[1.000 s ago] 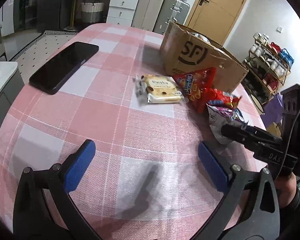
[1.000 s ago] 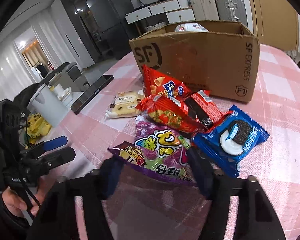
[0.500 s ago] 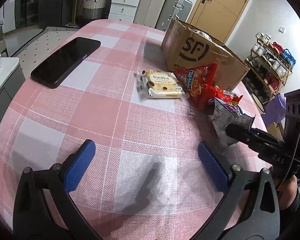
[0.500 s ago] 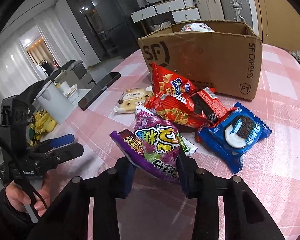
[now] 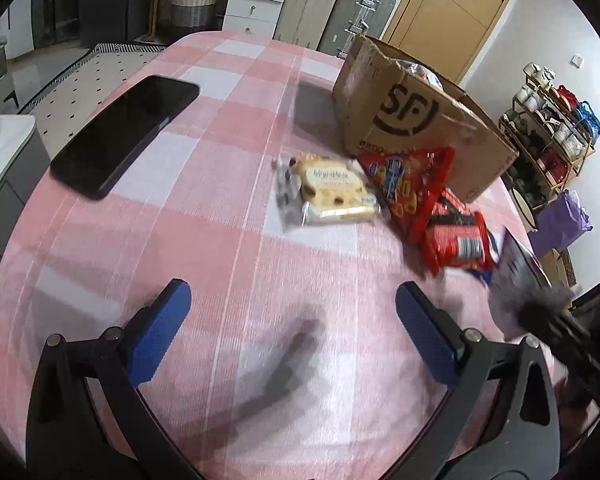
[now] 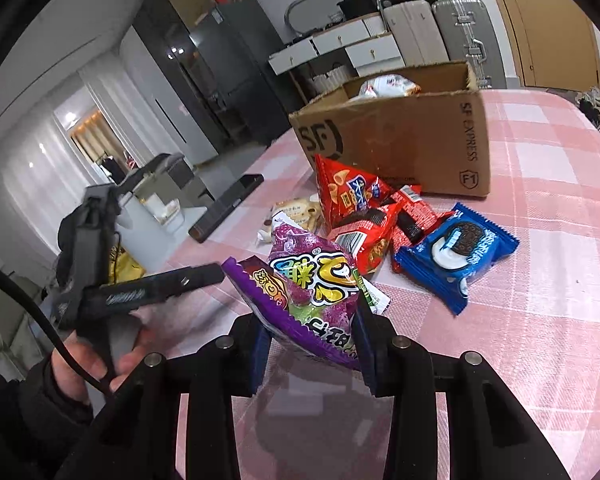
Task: Organize snacks
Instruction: 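Grasp the cream cracker pack with the left gripper while the right holds the purple bag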
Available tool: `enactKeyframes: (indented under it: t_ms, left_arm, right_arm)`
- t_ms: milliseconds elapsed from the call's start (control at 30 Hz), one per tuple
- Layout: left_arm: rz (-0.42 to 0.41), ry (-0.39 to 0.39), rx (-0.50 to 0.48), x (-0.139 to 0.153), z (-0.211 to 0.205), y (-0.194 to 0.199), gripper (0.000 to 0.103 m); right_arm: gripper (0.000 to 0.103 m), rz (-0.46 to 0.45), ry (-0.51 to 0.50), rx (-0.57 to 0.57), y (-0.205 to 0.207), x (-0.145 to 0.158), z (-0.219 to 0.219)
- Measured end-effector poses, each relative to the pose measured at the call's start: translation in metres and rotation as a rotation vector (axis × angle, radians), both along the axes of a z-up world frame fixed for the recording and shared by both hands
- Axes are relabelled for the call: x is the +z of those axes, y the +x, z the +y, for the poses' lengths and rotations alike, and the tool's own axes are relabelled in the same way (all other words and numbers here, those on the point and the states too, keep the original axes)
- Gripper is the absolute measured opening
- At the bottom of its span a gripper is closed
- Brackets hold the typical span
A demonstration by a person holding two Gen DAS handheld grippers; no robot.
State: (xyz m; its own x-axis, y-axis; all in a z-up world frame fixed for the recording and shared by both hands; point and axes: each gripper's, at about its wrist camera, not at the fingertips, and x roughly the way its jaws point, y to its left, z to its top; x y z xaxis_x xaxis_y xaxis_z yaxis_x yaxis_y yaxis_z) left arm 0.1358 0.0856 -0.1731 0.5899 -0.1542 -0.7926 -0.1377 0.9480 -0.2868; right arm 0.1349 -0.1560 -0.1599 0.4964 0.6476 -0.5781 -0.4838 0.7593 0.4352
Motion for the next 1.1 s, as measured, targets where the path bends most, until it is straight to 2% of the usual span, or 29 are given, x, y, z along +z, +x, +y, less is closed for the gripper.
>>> enactKeyframes:
  t_ms: [200, 467, 567, 667, 967, 1100]
  left_arm:
    - [0.024, 0.014, -0.028, 0.006, -0.01, 0.042, 0.102]
    - [0.065, 0.045, -0.048, -0.003, -0.029, 0.087, 0.102]
    - [0.095, 0.049, -0.022, -0.012, -0.031, 0.1, 0.102]
    - [0.118, 0.053, 0.005, -0.019, -0.031, 0.11, 0.102]
    - [0.12, 0.087, 0.027, -0.022, -0.035, 0.118, 0.102]
    - [0.124, 0.143, 0.019, -0.025, -0.041, 0.12, 0.102]
  right_arm:
    - [0.037, -0.015, 0.014, 0.006, -0.011, 0.007, -0.011]
    - [0.037, -0.011, 0.033, -0.011, -0.016, 0.005, -0.025]
    - [0.037, -0.004, 0.035, -0.015, -0.015, 0.003, -0.027]
    - [0.037, 0.0, 0.035, -0.015, -0.014, 0.001, -0.029]
    - [0.037, 0.019, 0.045, -0.024, -0.01, -0.006, -0.034]
    - [0.037, 0.022, 0.048, -0.032, -0.011, -0.007, -0.035]
